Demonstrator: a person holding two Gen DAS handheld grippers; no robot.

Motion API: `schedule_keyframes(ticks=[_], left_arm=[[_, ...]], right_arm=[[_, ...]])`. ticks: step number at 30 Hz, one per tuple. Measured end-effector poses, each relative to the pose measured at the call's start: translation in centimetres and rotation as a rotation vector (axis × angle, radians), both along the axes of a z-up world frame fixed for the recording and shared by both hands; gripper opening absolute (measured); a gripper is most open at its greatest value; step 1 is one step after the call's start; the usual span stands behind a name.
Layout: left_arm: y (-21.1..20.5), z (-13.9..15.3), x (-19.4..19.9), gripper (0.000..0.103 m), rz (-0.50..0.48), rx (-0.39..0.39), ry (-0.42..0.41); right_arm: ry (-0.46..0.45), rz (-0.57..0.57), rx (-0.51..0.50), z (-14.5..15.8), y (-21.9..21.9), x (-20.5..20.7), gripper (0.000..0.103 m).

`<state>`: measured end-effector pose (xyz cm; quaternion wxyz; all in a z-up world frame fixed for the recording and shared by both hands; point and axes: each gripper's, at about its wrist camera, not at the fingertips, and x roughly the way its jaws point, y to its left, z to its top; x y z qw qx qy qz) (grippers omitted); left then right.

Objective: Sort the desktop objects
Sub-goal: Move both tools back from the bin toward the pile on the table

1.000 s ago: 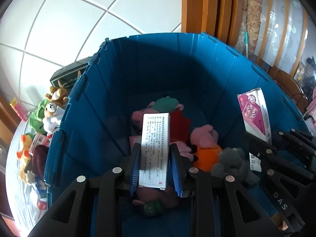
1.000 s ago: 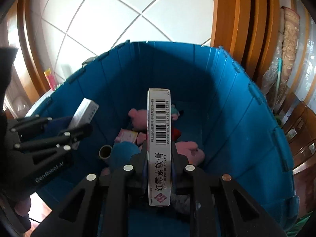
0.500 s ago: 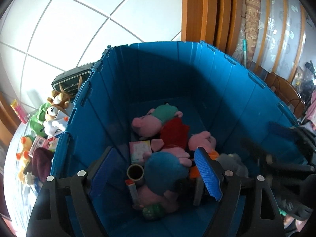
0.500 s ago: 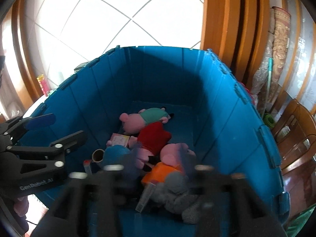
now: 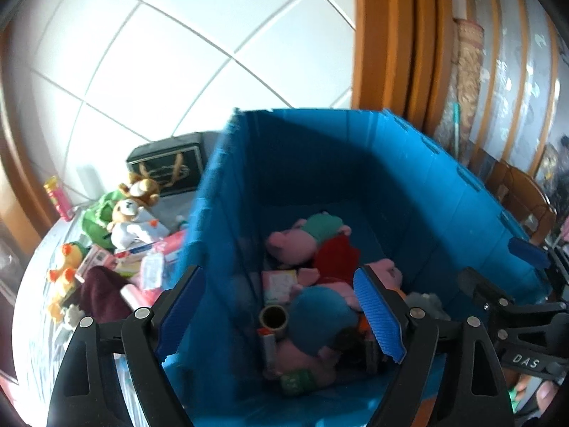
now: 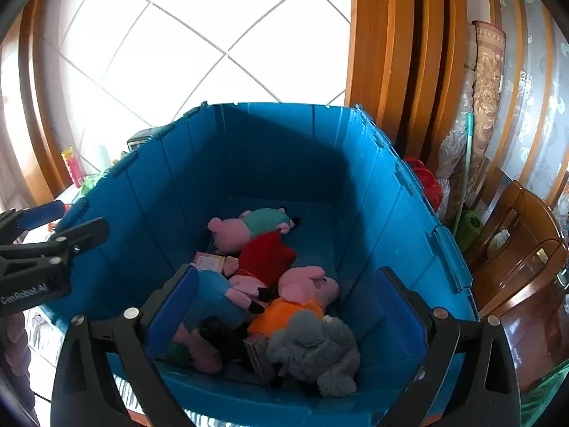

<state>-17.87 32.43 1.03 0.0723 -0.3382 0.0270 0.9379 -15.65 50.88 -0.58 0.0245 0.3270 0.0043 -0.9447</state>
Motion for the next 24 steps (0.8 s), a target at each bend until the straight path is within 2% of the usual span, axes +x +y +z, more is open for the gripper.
schedule_keyframes(ticks=[2, 6, 11, 16, 20, 24], left_arm=[[-2.1, 0.3, 0.9, 0.089, 0.040, 0.000, 0.016], [-6.6, 0.5, 2.6, 0.099, 0.138, -0.017, 0.039], [-14.3, -0.3, 4.6, 0.100, 0.277, -0.042, 0.025], [-23.6, -2.6, 6.8, 0.100, 0.401, -0.039, -0.012], [-31.6, -4.7, 8.5, 0.100, 0.472, -0.028, -0.053], [-39.8, -6.7, 10.1, 0.100, 0.517, -0.031, -0.089]], right_arm=[[0.014, 0.013, -0.010, 0.3, -0.7, 0.3, 0.102], [0.039, 0.047, -0.027, 0.8, -2.8, 0.7, 0.103], [0.052, 0.134, -0.035, 0.9, -9.5, 1.0, 0.103], [0.065, 0.221, -0.044, 1.1, -16.3, 1.4, 0.103], [0.075, 0.290, -0.051, 1.2, -21.7, 1.6, 0.103], [0.048, 0.317, -0.040, 0.1, -28.9, 2.3, 0.103]])
